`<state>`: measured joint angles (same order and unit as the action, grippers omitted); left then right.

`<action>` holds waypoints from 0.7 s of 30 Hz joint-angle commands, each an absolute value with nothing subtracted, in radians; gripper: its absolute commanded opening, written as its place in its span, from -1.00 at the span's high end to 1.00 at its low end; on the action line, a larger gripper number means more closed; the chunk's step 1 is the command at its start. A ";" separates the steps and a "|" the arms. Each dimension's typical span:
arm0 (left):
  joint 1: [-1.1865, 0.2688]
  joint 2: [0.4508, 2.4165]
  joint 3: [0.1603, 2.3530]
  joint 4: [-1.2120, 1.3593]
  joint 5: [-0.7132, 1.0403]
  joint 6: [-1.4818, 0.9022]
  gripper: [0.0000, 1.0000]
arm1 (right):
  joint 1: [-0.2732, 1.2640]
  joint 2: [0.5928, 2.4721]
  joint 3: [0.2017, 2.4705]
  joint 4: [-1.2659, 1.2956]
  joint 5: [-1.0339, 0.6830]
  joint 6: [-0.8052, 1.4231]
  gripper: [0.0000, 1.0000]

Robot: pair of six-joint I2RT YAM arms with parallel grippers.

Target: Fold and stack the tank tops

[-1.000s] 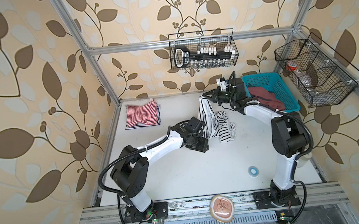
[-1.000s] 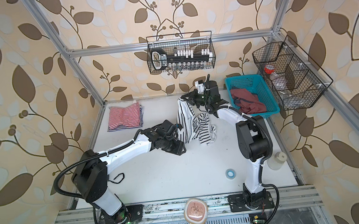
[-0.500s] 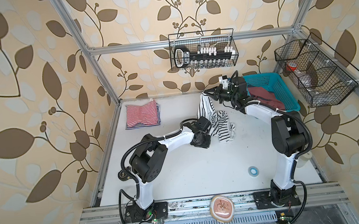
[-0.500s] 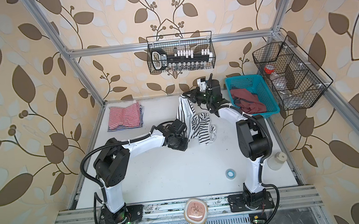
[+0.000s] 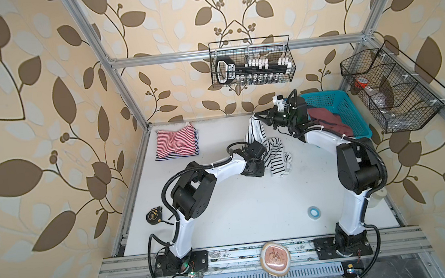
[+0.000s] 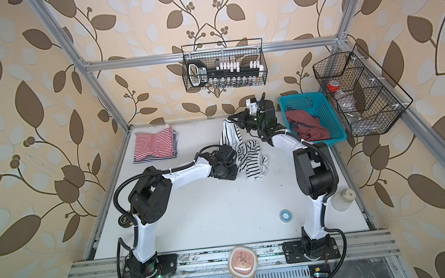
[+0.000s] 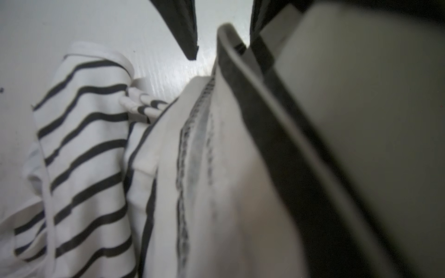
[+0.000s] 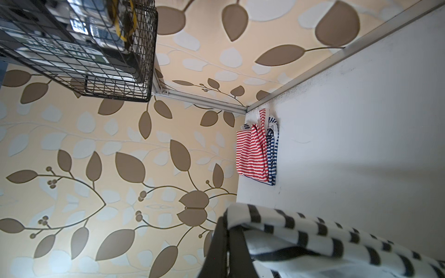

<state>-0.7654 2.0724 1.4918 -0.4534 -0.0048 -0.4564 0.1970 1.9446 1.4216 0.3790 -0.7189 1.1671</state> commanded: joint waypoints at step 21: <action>-0.749 1.804 1.479 -0.933 -0.196 -0.083 1.00 | 0.128 1.720 1.281 0.260 -0.754 1.050 1.00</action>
<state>-0.7578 1.9263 1.4769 -0.7742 -0.1177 -0.2089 0.1352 1.7844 1.3075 0.3126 -0.7448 1.1099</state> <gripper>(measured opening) 0.045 0.048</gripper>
